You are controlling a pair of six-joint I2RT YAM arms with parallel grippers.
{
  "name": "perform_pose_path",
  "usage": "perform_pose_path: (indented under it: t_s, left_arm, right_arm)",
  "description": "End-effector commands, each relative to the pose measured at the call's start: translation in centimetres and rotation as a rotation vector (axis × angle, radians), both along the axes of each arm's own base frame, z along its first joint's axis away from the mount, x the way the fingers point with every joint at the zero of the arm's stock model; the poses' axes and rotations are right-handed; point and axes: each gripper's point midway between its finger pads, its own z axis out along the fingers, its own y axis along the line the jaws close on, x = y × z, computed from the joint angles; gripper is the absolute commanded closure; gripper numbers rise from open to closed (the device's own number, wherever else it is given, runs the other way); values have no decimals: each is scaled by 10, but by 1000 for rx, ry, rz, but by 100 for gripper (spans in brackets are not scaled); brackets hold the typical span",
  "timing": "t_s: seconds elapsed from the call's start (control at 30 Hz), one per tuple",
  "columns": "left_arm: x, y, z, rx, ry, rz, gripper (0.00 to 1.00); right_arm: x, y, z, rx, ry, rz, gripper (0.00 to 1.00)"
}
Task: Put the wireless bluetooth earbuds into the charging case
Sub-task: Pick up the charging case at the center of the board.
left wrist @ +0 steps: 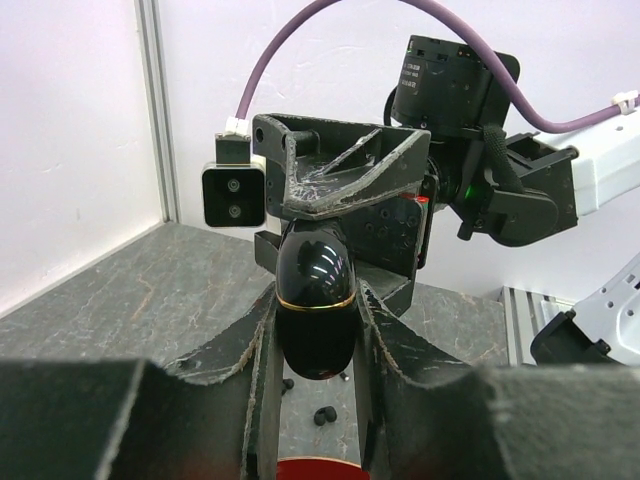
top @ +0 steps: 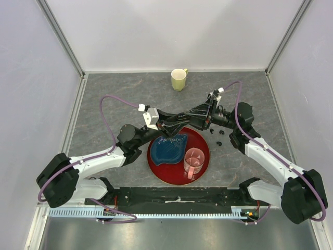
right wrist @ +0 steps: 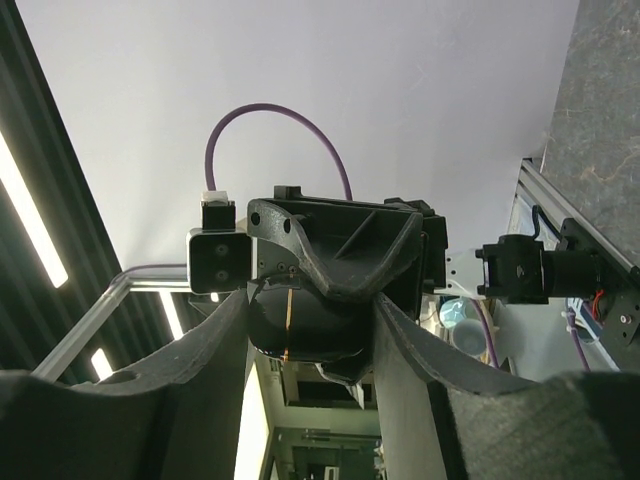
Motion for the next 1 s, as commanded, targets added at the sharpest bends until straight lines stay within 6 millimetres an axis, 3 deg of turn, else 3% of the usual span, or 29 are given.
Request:
perform_pose_path:
  t_s: [0.0, 0.1, 0.27, 0.4, 0.57, 0.83, 0.97]
  left_arm:
    - [-2, 1, 27, -66, -65, 17, 98]
    - [-2, 2, 22, -60, -50, 18, 98]
    - [-4, 12, 21, -95, -37, 38, 98]
    - [-8, 17, 13, -87, -31, 40, 98]
    - [-8, 34, 18, -135, -36, 98, 98]
    - [-23, 37, 20, -152, -63, 28, 98]
    - [-32, 34, 18, -137, -77, -31, 98]
  right_arm:
    - [-3, -1, -4, -11, -12, -18, 49]
    - [1, -1, -8, -58, -40, -43, 29]
    - [5, -4, 0, -117, -165, -90, 13]
    - [9, -8, 4, -195, -279, -148, 10]
    - [11, -15, 5, -317, -385, -181, 10]
    - [9, -25, -12, -549, -533, -145, 10]
    - [-3, -23, 2, -593, -668, -111, 11]
